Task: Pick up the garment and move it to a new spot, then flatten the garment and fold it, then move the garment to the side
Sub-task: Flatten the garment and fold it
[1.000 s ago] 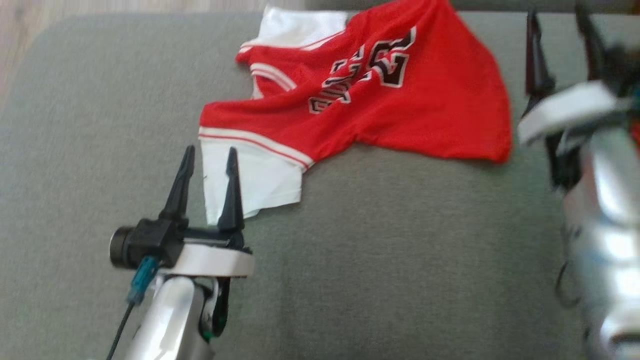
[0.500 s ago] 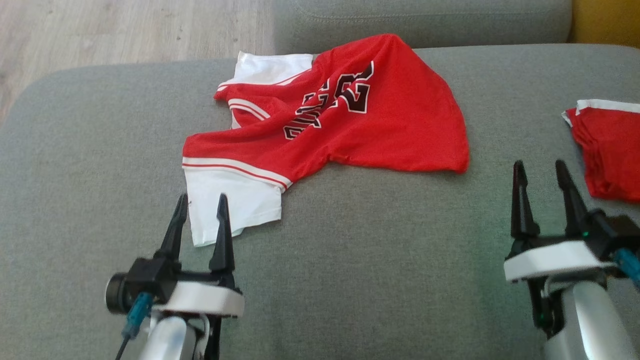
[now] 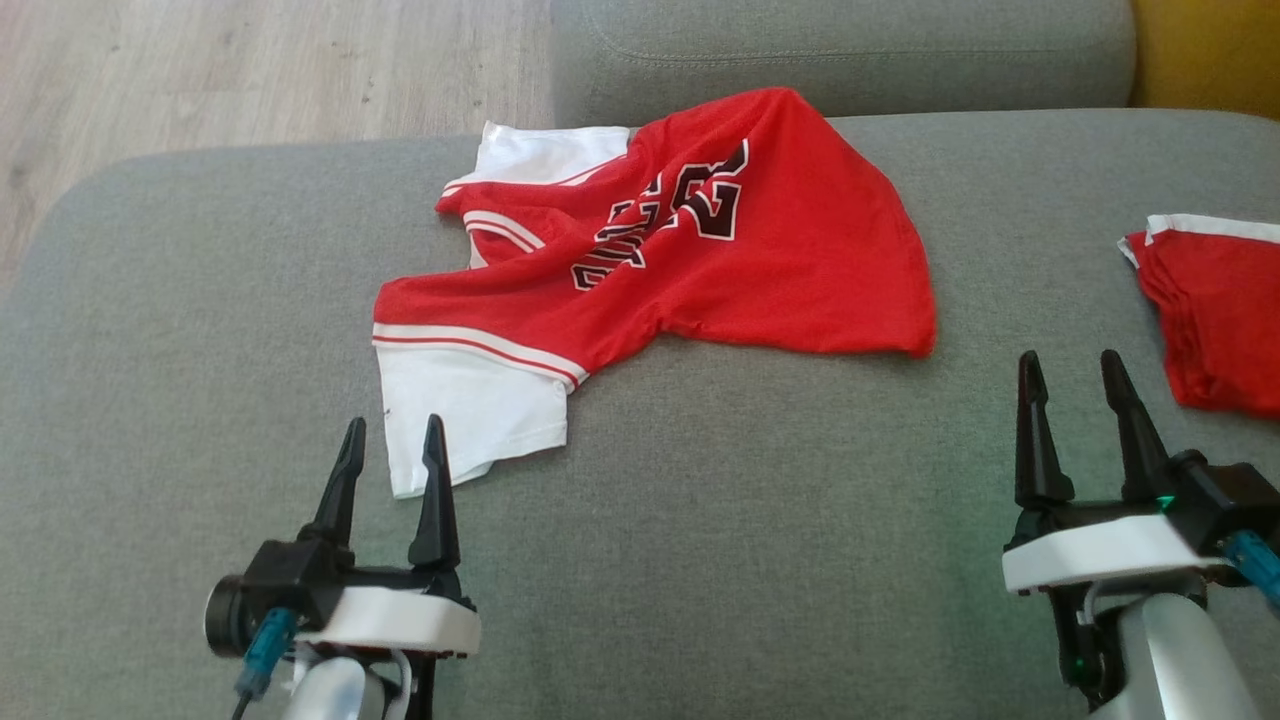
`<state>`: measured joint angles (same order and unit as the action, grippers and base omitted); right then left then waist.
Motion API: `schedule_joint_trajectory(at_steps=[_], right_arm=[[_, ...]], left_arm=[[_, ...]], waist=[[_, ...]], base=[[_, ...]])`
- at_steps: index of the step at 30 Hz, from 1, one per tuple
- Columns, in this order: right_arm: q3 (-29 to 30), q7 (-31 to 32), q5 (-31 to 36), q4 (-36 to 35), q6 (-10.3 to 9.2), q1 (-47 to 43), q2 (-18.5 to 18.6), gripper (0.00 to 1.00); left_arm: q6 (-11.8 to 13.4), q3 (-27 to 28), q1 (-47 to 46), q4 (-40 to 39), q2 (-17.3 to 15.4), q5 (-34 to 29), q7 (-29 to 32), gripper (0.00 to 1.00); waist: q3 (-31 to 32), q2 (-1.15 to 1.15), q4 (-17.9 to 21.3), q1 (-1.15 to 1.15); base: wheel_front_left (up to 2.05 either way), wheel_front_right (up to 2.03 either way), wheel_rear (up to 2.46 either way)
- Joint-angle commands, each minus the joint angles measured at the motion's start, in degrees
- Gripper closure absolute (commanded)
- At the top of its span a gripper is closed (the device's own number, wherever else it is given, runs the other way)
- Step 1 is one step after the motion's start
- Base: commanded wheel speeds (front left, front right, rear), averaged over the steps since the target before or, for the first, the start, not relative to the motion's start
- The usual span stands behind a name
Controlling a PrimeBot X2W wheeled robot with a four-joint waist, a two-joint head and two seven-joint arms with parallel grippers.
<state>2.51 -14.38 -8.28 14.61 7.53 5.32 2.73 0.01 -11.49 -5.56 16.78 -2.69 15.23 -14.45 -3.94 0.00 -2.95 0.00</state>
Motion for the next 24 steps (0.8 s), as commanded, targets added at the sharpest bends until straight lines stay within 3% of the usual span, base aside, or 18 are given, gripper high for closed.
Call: schedule_joint_trajectory(at_steps=[1, 12, 18, 21, 24], right_arm=[[-1.45, -0.62, -0.39, -2.2, -0.04, 1.25, 0.15, 0.0], [-2.16, -0.62, -1.32, -3.17, -0.04, 0.93, 0.15, 0.0], [-2.32, -0.62, -1.86, -4.12, -0.04, 1.01, 0.15, 0.0], [-2.5, -0.62, -2.0, -4.44, -0.04, 1.17, 0.15, 0.0], [-2.61, -0.62, -2.29, -4.46, -0.04, 1.5, 0.15, 0.0]], left_arm=[[0.23, 1.96, -1.47, -1.87, -0.2, 0.08, -0.55, 0.0], [0.71, 3.0, -2.01, 0.16, -0.2, -0.16, -0.55, 0.0], [2.19, 3.58, -2.83, 3.92, -0.2, -0.73, -0.55, 0.0], [4.27, 4.57, -4.4, 7.54, -0.48, -0.64, 1.0, 0.0], [4.4, 4.79, -5.99, 9.7, -0.94, -0.28, 2.52, 0.0]], waist=[[-0.07, 0.0, -0.06, 0.0], [-0.47, 0.0, -0.37, 0.0], [-1.17, 0.0, -0.51, 0.0], [-2.23, 0.0, -0.49, 0.0], [-3.17, 0.0, -0.21, 0.0]], base=[[0.0, 0.0, 0.0], [0.0, 0.0, 0.0], [0.0, 0.0, 0.0], [0.0, 0.0, 0.0], [0.0, 0.0, 0.0]])
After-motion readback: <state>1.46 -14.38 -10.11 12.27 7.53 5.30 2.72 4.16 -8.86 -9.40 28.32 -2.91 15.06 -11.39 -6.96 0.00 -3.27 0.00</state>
